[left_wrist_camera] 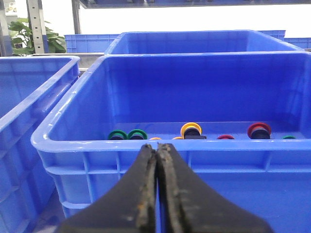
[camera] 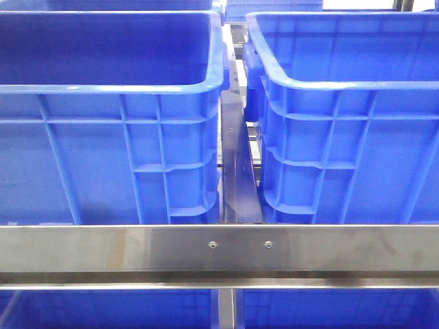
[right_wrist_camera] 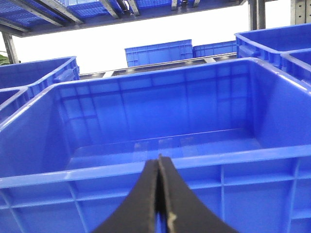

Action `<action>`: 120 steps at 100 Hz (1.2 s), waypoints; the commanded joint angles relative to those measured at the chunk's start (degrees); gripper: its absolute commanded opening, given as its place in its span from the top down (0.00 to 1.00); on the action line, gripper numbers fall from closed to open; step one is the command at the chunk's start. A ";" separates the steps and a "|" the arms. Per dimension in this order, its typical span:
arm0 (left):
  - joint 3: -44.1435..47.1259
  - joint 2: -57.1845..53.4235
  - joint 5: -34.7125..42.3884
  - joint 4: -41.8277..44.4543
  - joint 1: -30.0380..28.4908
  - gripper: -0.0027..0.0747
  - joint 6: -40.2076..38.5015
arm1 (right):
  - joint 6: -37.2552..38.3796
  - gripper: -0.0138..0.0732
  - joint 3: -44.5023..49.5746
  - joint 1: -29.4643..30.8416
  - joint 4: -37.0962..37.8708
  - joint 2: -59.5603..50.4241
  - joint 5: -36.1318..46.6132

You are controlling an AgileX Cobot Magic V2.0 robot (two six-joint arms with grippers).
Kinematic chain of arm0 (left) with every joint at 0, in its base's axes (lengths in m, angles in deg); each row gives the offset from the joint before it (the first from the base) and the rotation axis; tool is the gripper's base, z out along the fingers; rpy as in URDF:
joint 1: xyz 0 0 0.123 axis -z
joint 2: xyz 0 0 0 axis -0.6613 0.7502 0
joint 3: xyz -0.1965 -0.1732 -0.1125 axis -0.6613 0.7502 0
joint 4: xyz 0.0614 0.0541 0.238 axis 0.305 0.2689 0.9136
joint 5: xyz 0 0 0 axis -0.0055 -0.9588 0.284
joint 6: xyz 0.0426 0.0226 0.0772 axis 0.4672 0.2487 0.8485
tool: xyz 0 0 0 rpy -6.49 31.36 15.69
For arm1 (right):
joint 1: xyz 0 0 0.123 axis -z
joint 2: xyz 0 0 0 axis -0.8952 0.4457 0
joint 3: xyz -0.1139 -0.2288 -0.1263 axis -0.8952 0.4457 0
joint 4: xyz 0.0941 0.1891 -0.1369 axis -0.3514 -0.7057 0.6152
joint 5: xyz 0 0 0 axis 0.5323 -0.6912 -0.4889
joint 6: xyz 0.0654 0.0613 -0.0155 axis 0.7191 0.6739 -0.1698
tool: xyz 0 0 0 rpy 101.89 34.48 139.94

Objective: Pick red and yellow buttons and place in box

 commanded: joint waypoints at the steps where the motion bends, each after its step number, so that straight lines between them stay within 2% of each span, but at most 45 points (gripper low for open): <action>1: 2.78 -1.97 4.59 -0.32 -0.10 0.99 -0.15 | -0.22 0.92 -1.07 -0.04 0.58 -1.39 4.73; 34: 2.65 -1.97 5.82 -0.32 -0.10 0.99 -0.15 | -0.22 0.92 -1.07 -0.04 0.58 -1.39 4.73; 48: -0.38 -1.97 5.26 -2.90 -0.10 0.99 -0.15 | -0.22 0.92 -1.07 -0.04 0.58 -1.39 4.73; 72: -15.68 3.02 -9.20 -4.68 -0.10 0.99 -0.15 | -0.22 0.92 -1.07 -0.04 0.58 -1.39 4.73; 100: -39.36 20.67 -30.56 -4.86 -0.10 0.99 -0.15 | -0.22 0.92 -1.07 -0.04 0.58 -1.39 4.73; 120: -50.99 33.66 -38.24 -5.00 -0.10 0.99 3.22 | -0.22 0.92 -1.07 -0.04 0.58 -1.39 4.73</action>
